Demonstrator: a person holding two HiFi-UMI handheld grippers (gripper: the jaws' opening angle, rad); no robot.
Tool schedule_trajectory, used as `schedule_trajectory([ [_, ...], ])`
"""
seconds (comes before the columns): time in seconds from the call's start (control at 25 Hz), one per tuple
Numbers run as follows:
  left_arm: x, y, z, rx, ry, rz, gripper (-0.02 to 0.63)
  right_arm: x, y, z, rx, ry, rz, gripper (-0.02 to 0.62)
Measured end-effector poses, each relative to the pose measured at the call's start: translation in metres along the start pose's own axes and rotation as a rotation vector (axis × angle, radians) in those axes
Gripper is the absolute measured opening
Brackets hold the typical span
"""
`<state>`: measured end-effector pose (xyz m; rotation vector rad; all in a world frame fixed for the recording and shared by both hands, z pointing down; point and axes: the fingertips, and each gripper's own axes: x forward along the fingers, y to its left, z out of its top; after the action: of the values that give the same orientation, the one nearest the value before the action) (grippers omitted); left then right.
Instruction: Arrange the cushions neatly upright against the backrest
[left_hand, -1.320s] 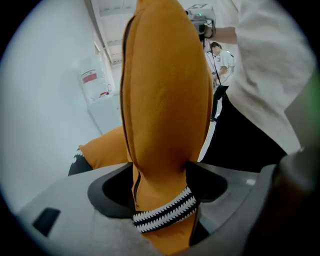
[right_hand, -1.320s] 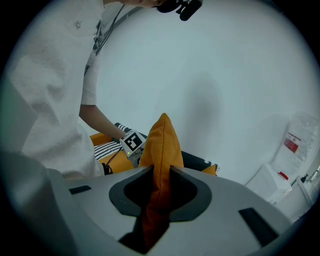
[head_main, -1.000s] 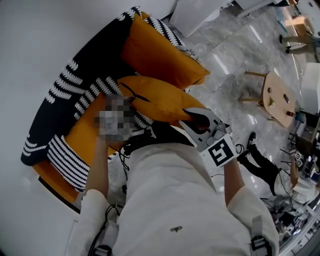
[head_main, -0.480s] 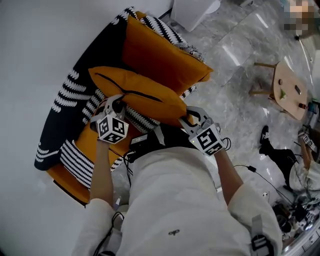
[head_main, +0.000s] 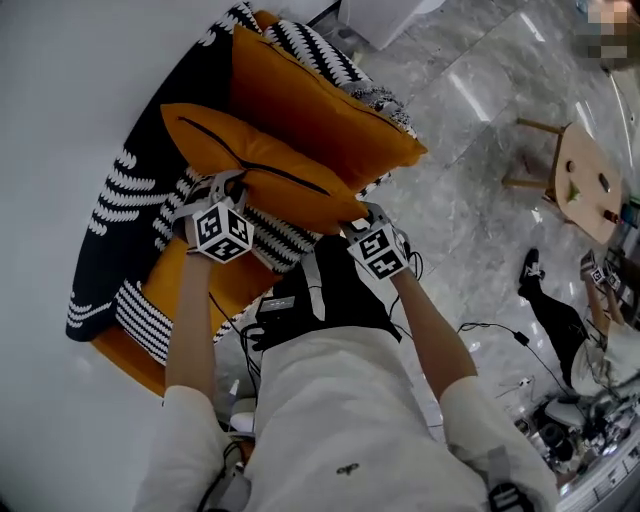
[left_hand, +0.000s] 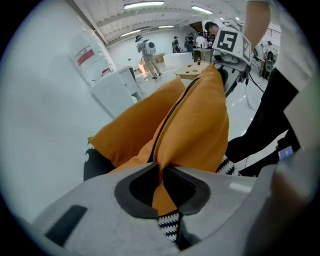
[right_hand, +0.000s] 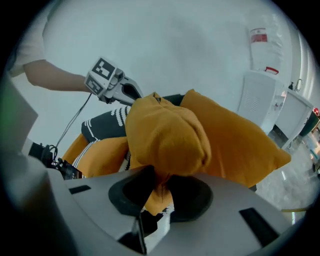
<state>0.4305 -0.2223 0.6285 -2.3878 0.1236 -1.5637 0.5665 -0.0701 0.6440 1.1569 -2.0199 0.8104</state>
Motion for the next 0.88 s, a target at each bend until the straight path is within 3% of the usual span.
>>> schedule_trajectory([
  [0.2, 0.043, 0.001, 0.021, 0.027, 0.014, -0.05, 0.041, 0.035, -0.029, -0.033, 0.076, 0.118, -0.005, 0.094],
  [0.32, 0.06, 0.004, 0.029, 0.001, 0.026, -0.055, 0.041, 0.038, -0.036, -0.04, 0.106, 0.108, -0.022, 0.101],
  [0.56, 0.07, 0.003, 0.018, -0.088, 0.1, -0.081, 0.067, 0.018, -0.034, -0.044, 0.182, 0.098, -0.017, 0.202],
  [0.88, 0.038, -0.011, 0.002, -0.102, 0.163, -0.023, 0.132, -0.048, -0.032, -0.02, 0.143, 0.001, -0.041, 0.212],
])
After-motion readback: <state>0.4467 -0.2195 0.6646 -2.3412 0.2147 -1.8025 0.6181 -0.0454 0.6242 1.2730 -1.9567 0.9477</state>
